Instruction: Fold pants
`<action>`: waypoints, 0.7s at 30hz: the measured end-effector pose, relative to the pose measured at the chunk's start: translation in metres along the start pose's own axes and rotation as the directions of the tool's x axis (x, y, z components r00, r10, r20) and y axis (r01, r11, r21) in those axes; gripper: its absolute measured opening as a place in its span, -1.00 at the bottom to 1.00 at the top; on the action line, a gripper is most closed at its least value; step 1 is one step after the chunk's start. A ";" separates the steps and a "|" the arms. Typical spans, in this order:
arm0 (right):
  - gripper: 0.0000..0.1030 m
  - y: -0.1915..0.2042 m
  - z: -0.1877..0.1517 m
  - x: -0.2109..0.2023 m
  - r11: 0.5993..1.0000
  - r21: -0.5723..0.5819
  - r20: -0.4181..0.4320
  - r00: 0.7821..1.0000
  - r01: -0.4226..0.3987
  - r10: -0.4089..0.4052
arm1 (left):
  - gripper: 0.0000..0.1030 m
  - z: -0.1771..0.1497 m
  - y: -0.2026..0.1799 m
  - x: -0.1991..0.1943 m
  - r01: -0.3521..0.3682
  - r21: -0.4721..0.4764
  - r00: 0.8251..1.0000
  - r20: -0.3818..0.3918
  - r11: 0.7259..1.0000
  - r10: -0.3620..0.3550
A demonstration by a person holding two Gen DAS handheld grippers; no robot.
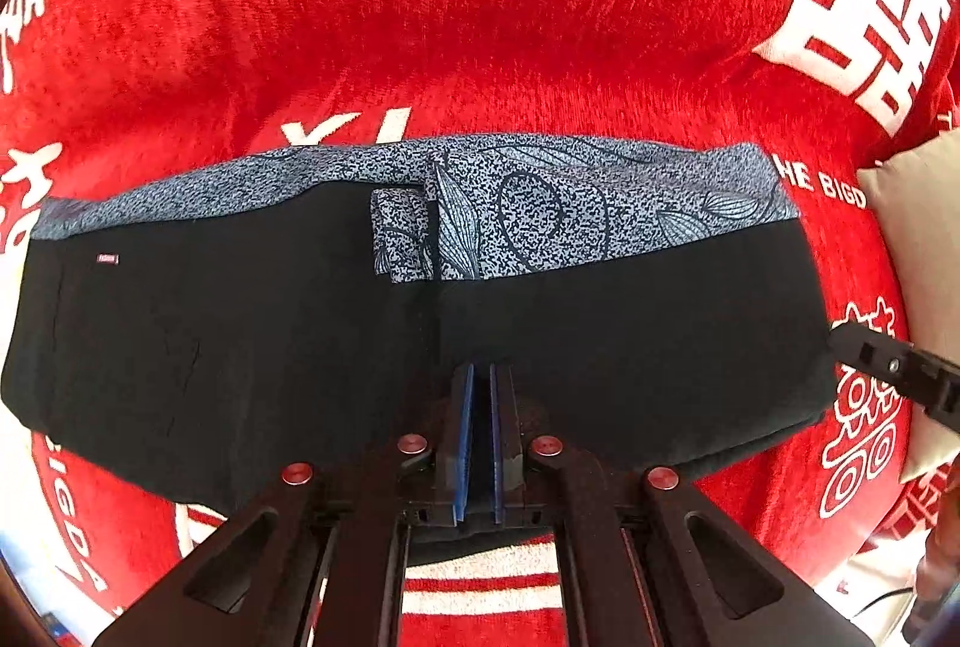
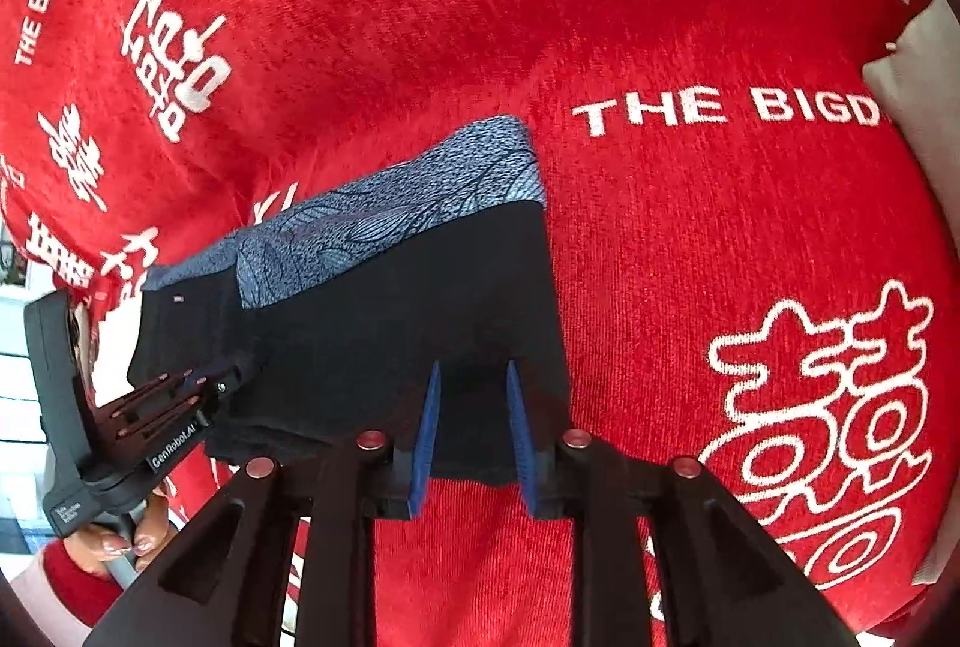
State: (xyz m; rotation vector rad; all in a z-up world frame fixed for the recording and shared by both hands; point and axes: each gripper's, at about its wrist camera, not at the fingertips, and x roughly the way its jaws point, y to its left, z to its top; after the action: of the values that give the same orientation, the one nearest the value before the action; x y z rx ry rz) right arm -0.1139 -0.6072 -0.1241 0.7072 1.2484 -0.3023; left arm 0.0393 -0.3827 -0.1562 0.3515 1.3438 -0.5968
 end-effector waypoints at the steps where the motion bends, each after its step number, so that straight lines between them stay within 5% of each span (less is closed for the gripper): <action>1: -0.47 0.002 0.000 -0.001 1.000 -0.011 -0.003 1.000 -0.001 0.001 | -0.89 -0.001 -0.001 -0.001 0.000 -0.008 1.000 0.002 1.000 0.000; 7: -0.44 0.014 -0.006 -0.003 0.998 -0.059 -0.005 1.000 -0.004 0.004 | -0.88 -0.011 0.002 -0.012 0.003 -0.057 1.000 0.030 0.998 -0.001; 8: -0.44 0.016 -0.007 -0.003 0.998 -0.069 -0.005 1.000 -0.002 0.002 | -0.75 -0.013 0.004 -0.014 0.003 -0.063 0.999 0.035 0.998 -0.001; 9: -0.44 0.018 -0.009 -0.004 0.997 -0.081 -0.006 1.000 0.002 -0.002 | -0.42 -0.016 0.005 -0.016 0.006 -0.071 0.999 0.041 0.997 -0.003; 10: -0.44 0.022 -0.011 -0.004 0.995 -0.095 -0.008 1.000 0.007 -0.007 | 0.51 -0.018 0.007 -0.017 0.003 -0.081 0.999 0.046 0.997 0.001; 11: -0.44 0.025 -0.012 -0.003 0.995 -0.103 -0.009 1.000 0.008 -0.009 | 0.84 -0.021 0.009 -0.020 -0.004 -0.098 0.998 0.066 0.995 0.010; 19: -0.43 0.045 -0.035 -0.004 0.993 -0.117 -0.011 0.999 0.031 -0.033 | 0.84 -0.037 0.025 -0.032 -0.011 -0.106 0.998 0.061 0.994 0.017; 21: -0.22 0.052 -0.041 -0.003 0.993 -0.111 -0.011 0.999 0.039 -0.041 | 0.84 -0.040 0.035 -0.035 -0.015 -0.105 0.999 0.046 0.994 0.020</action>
State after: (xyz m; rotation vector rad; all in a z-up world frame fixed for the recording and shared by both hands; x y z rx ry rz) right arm -0.1156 -0.5423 -0.1101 0.5904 1.2831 -0.2593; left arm 0.0236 -0.3252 -0.1341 0.2618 1.3197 -0.5150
